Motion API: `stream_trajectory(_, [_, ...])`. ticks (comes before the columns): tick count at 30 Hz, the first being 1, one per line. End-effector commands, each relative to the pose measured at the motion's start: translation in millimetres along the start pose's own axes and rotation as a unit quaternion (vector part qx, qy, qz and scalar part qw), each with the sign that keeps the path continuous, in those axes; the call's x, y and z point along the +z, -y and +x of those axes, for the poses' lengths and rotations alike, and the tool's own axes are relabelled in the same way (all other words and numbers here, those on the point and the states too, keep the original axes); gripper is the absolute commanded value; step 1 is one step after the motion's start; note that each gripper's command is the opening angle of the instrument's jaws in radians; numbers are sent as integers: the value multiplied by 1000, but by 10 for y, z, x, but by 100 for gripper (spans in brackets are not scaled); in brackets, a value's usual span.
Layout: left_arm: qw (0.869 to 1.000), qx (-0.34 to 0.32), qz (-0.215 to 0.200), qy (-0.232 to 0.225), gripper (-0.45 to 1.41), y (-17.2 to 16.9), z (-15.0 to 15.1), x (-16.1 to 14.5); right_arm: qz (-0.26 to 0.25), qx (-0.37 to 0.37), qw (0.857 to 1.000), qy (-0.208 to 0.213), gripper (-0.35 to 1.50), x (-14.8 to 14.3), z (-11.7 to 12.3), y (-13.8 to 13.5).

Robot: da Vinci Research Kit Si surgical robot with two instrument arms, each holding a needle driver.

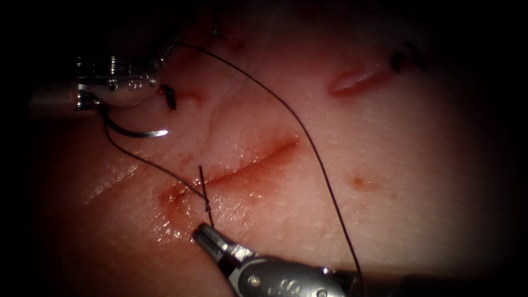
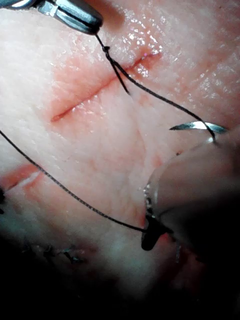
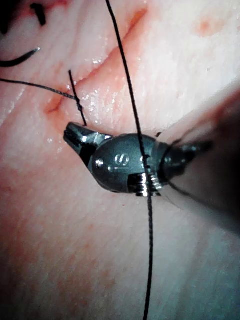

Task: Wound Closure

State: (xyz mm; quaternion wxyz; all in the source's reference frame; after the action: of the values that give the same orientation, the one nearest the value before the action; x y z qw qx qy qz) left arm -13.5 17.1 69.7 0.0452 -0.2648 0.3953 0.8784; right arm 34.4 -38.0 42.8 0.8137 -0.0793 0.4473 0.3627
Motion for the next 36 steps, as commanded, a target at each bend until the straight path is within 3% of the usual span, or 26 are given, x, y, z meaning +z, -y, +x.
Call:
stream_trajectory(1, [1000,-4,-2,-6,-45,6,1,15,1,1,1000,-1,-35,8,0,7])
stream_trajectory(5, [1000,0,2,-19,-45,18,-5,47,0,1,1000,-1,-35,9,0,7])
stream_trajectory(12, [999,21,17,-35,-45,6,-34,118,-3,-1,1000,-2,-35,14,1,5])
stream_trajectory(23, [997,46,33,-45,-45,6,-78,186,-4,-1,1000,0,-35,16,1,4])
stream_trajectory(36, [994,101,32,-20,-45,-15,-131,205,-4,-4,1000,10,-35,22,1,8])
